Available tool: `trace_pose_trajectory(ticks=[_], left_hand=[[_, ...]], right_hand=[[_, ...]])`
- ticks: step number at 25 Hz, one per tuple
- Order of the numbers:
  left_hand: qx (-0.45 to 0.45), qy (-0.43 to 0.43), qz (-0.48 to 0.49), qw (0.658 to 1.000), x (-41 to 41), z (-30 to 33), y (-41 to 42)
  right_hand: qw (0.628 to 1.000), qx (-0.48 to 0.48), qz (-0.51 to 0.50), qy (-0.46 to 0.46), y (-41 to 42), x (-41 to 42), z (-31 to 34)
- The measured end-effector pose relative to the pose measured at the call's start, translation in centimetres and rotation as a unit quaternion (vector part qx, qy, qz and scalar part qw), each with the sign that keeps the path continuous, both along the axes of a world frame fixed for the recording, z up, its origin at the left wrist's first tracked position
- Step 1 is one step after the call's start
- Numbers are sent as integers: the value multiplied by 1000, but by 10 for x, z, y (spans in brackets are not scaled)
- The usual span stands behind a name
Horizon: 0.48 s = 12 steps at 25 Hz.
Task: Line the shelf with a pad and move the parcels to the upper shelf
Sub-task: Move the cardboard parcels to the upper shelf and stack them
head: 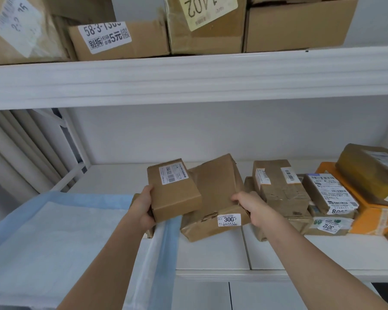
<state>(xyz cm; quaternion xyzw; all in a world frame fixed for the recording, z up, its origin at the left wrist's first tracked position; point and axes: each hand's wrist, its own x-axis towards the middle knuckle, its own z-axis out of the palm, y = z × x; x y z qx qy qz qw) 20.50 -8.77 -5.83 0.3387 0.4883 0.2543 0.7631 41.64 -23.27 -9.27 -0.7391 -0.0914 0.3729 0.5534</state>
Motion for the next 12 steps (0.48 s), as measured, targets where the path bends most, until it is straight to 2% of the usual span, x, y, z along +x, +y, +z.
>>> trace_pose_trajectory(ticks=[7,12], left_hand=[[5,-117,50,992,2,14,-9],[9,-91,33,995,0,16,-32]], right_hand=[[999,42,21,-7,-3,4,17],[996,60,61,12,-14,10,30]])
